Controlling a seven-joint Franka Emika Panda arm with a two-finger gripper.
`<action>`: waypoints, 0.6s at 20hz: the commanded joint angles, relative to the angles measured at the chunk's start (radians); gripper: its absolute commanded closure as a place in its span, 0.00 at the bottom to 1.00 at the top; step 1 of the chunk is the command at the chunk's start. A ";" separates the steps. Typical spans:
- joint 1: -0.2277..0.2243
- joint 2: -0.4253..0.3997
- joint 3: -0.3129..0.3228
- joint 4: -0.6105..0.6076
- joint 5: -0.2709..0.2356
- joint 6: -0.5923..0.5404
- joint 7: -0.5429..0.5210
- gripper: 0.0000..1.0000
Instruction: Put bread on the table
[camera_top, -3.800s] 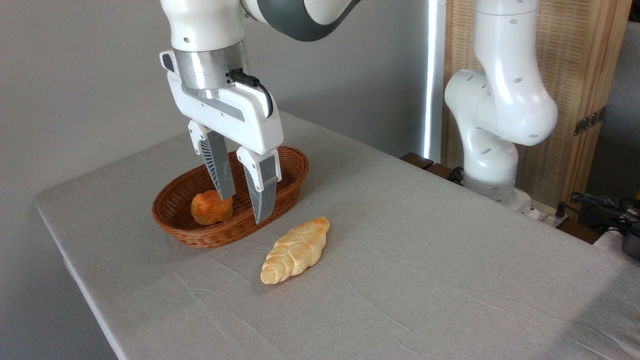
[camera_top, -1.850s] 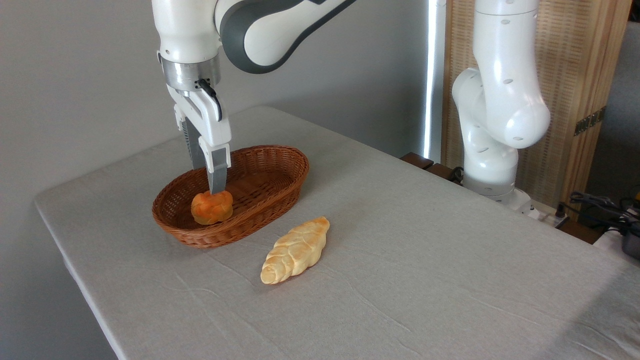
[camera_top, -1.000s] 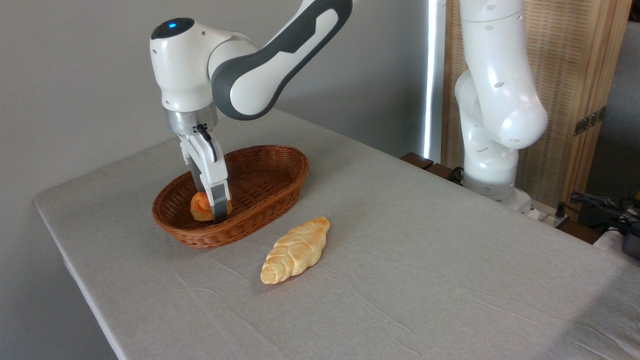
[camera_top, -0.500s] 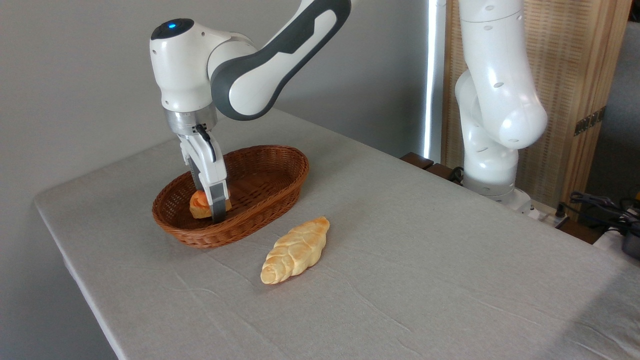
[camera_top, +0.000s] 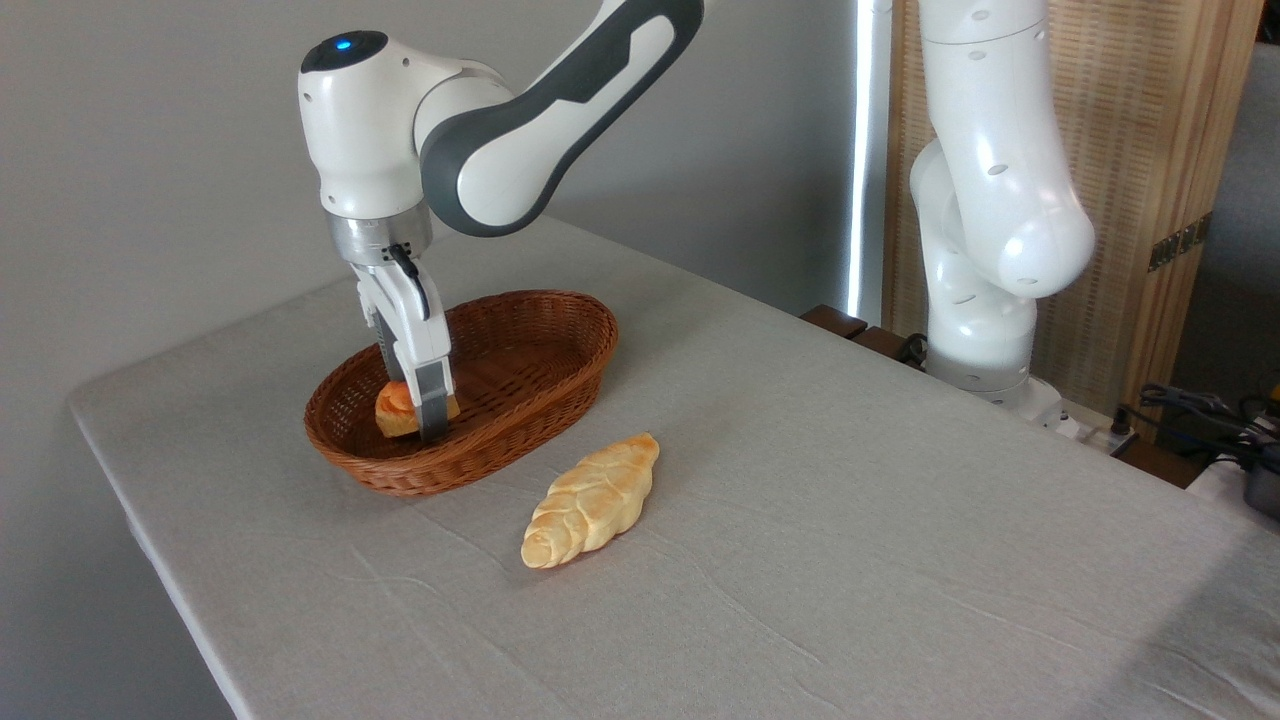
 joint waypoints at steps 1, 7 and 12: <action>-0.007 -0.009 0.011 0.002 0.007 0.009 -0.007 0.42; -0.007 -0.016 0.011 0.002 0.007 0.006 -0.010 0.43; -0.005 -0.068 0.011 0.001 0.007 -0.034 -0.043 0.42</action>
